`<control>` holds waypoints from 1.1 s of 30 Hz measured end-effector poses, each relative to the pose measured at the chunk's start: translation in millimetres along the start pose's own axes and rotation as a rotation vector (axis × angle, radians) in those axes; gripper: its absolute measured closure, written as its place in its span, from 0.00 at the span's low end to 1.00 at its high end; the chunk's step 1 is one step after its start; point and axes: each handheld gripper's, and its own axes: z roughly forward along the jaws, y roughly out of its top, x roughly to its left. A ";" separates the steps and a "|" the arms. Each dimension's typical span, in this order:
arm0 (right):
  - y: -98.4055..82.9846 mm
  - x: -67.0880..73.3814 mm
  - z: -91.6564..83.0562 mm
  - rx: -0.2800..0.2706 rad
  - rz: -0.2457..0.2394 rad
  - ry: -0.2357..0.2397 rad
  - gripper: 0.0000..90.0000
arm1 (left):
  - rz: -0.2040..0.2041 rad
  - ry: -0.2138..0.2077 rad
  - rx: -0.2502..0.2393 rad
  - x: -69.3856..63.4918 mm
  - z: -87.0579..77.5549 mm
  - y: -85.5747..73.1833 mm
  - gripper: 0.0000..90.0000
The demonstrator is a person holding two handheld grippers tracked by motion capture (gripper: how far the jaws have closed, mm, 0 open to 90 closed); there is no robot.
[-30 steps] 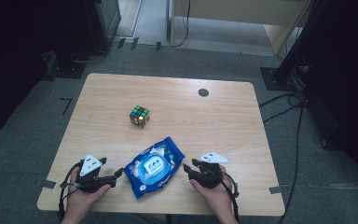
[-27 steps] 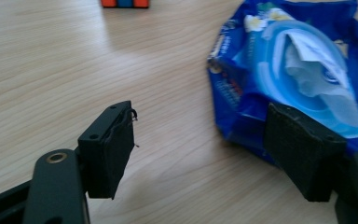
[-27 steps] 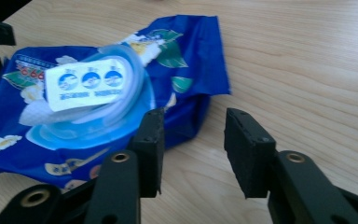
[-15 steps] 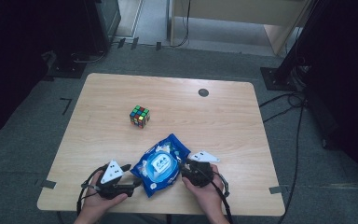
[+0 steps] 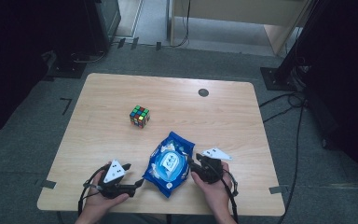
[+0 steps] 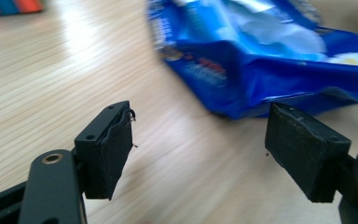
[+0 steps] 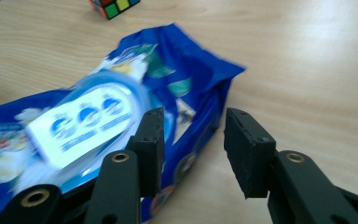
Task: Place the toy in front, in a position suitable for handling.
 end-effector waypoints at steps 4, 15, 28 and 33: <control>-8.9 8.5 3.7 0.034 0.037 0.019 0.65 | -0.022 0.031 -0.002 7.9 -3.1 -2.5 0.27; -3.1 -17.8 9.4 -0.012 0.005 -0.058 0.74 | -0.073 0.118 0.010 27.4 -8.9 -11.1 0.27; -14.3 -15.9 19.6 0.045 0.096 -0.011 0.91 | -0.050 0.145 0.038 22.2 -2.6 -12.6 0.27; -8.4 -19.3 17.6 0.020 0.089 -0.014 1.00 | -0.054 0.142 0.038 22.9 -2.4 -12.7 0.27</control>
